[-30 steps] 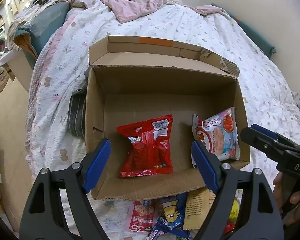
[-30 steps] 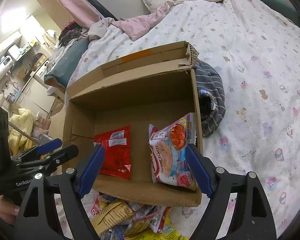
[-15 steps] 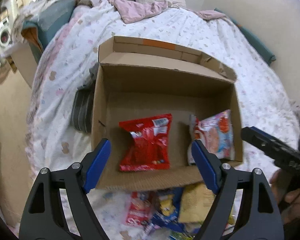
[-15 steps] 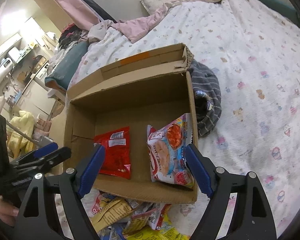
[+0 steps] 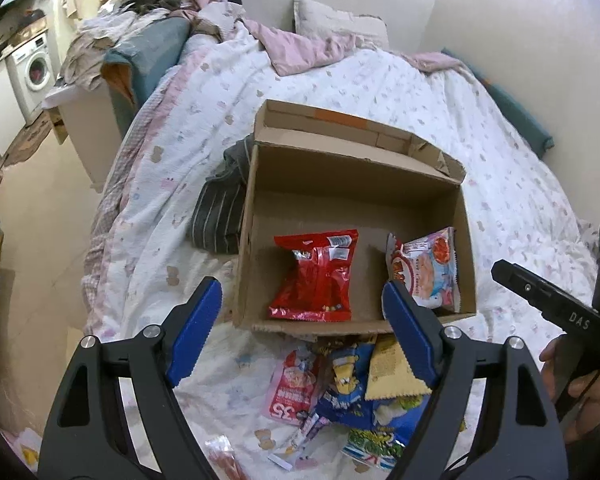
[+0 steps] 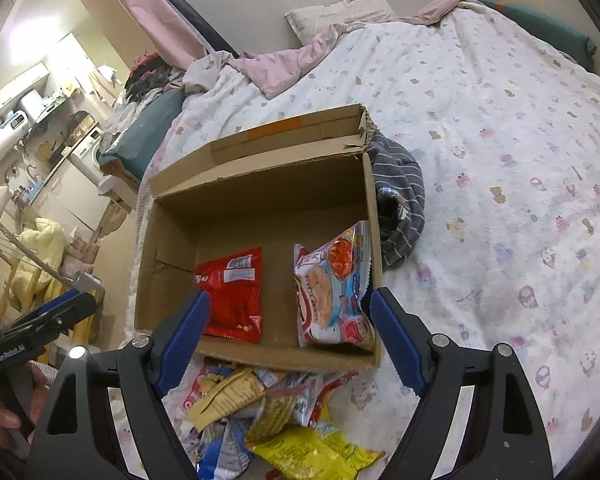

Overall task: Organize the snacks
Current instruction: 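Open both grippers and lift them out of the box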

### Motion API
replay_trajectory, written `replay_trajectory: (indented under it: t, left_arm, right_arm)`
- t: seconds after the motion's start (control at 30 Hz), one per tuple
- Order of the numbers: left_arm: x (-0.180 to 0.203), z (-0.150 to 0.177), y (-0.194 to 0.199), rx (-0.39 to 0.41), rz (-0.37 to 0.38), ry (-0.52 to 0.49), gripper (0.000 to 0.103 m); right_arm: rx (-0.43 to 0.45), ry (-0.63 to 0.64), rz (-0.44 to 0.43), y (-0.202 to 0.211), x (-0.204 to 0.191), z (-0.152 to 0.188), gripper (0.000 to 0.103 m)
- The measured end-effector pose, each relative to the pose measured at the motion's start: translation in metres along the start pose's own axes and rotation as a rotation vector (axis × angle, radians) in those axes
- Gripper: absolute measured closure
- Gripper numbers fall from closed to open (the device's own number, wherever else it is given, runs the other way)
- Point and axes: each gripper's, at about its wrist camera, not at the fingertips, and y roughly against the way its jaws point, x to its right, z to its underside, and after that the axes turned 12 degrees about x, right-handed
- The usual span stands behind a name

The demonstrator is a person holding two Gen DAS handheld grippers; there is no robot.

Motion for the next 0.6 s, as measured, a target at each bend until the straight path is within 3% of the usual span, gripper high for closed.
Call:
replay_trajectory:
  t: [0.1,0.27,0.4,0.6]
  left_arm:
    - [-0.006,0.007,0.011,0.019,-0.019,0.033,0.008]
    - [-0.018,0.022,0.022,0.016,-0.057,0.076,0.008]
    - [-0.021,0.032,0.035,0.062,-0.090,0.030,0.008]
    - [-0.025,0.049,0.044,0.054,-0.079,0.009,0.008]
  right_arm:
    - [0.020,0.003,-0.016,0.012,-0.001,0.002,0.010]
    - [0.033,-0.033,-0.026,0.030,0.004,0.012,0.006]
    - [0.044,-0.077,-0.021,0.046,0.012,0.025,0.005]
    - [0.042,-0.042,0.005,0.063,0.012,0.048,0.005]
